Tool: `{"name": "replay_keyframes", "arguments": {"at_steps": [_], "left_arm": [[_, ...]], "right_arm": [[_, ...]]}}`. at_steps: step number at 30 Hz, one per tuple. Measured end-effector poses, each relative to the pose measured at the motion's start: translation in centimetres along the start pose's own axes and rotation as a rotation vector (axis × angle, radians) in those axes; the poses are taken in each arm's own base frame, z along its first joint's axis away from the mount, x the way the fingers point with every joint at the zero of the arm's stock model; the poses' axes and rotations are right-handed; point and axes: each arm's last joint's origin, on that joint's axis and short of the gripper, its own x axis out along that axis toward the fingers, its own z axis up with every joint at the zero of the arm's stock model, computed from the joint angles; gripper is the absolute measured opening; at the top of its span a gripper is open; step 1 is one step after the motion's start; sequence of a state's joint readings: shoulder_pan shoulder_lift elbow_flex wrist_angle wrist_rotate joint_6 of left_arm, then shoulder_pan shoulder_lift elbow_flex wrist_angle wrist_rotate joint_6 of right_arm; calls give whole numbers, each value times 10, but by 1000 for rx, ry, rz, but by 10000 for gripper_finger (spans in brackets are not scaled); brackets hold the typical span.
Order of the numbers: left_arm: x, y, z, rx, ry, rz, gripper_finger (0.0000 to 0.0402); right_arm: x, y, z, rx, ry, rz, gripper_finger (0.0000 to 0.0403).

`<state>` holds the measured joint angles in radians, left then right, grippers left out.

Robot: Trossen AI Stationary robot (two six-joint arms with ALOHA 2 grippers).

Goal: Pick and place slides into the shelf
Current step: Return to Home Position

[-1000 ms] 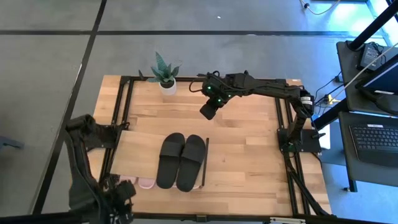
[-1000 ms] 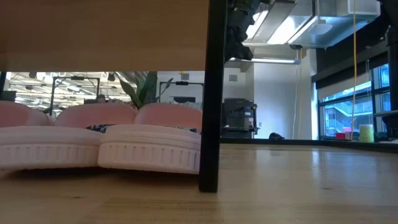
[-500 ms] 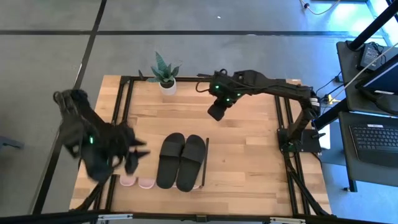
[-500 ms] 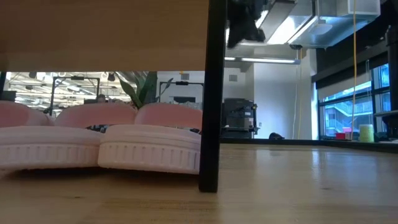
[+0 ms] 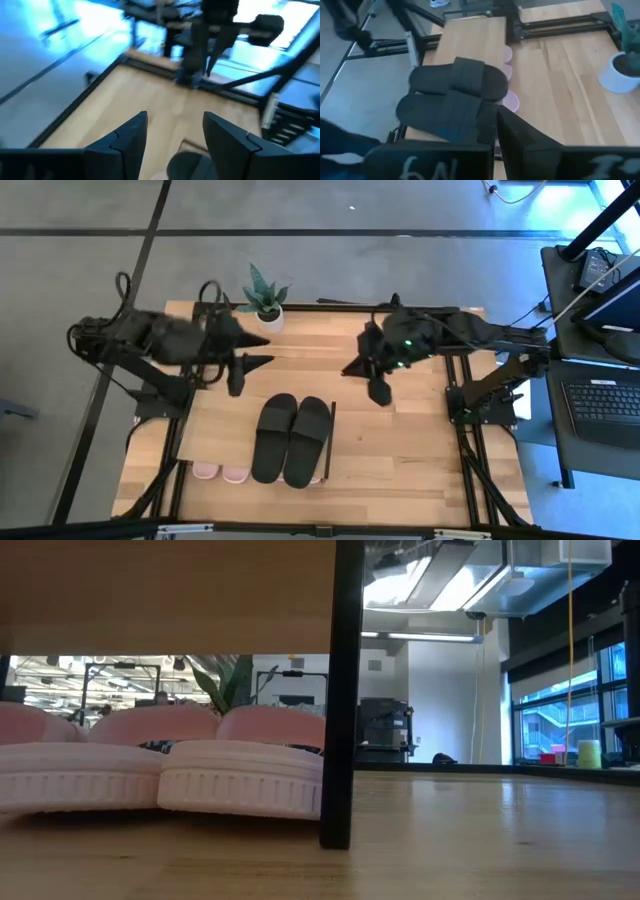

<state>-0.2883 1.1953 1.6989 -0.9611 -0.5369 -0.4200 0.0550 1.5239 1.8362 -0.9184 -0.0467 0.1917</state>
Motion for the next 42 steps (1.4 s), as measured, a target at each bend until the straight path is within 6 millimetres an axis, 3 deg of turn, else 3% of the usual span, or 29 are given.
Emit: {"name": "replay_keyframes", "arguments": {"at_steps": [4,9,13,17,25,28,33,42], "left_arm": [[18,14,14,70,-63,-78,185],[33,38,3,76,-19,-39,185],[28,49,-18,92,-48,-70,185],[20,60,-42,86,-191,-109,185],[-3,86,-105,48,-250,-178,185],[-10,94,-131,12,-257,-187,185],[-13,106,-169,-59,-335,-211,185],[-14,119,-212,-138,-440,-232,185]], "right_arm": [[-11,9,-8,-35,-12,28,19],[-22,6,-23,-40,-91,16,19],[-32,0,-49,-40,-157,8,19],[-43,-4,-75,-45,-293,39,19],[-59,-13,-132,-134,-444,71,19],[-59,-18,-156,-143,-439,67,19],[-56,-25,-183,-100,-570,99,19],[-42,-35,-227,-95,-659,117,19]]}}
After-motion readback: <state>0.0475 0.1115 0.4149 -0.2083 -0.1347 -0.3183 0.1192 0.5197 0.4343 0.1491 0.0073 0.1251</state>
